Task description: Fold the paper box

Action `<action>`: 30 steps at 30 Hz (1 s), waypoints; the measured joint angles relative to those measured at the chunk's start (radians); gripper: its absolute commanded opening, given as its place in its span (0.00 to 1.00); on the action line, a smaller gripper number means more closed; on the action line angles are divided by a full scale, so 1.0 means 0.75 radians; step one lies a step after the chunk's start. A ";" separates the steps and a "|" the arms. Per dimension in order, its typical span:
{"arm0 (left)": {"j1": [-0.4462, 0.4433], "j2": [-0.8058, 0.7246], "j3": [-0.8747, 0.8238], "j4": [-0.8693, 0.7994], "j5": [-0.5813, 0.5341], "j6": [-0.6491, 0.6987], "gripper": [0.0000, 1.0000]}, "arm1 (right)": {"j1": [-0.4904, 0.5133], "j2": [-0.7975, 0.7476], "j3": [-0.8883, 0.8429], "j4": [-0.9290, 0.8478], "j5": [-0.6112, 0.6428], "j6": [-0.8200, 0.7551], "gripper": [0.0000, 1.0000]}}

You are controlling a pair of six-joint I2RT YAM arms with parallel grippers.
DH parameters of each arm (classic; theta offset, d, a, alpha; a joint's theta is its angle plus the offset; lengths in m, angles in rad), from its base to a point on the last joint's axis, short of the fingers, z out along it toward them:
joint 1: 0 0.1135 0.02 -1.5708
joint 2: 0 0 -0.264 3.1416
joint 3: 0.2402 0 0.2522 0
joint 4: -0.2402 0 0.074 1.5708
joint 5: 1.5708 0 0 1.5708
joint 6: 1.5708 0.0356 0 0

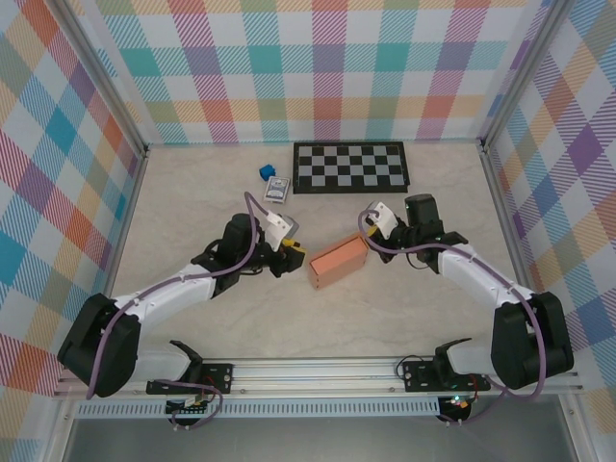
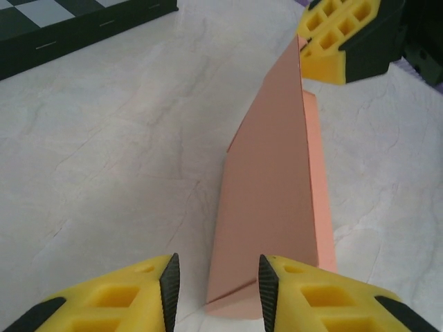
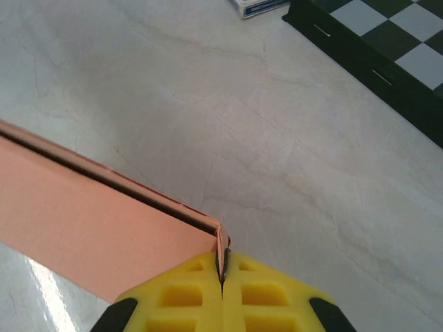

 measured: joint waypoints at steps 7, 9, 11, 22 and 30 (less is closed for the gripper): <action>-0.002 -0.007 0.003 0.012 -0.026 -0.108 0.53 | 0.038 -0.060 -0.037 0.036 0.132 0.190 0.00; -0.001 -0.033 0.003 0.012 -0.050 -0.123 0.54 | 0.044 -0.063 -0.046 0.055 0.179 0.245 0.00; 0.006 -0.058 0.003 0.012 -0.068 -0.149 0.55 | 0.050 -0.063 -0.056 0.077 0.227 0.301 0.00; 0.055 0.005 0.086 0.023 -0.042 -0.444 0.54 | 0.107 -0.074 -0.092 0.127 0.490 0.604 0.00; 0.055 0.133 0.187 -0.004 -0.033 -0.320 0.58 | 0.116 -0.094 -0.092 0.127 0.578 0.646 0.00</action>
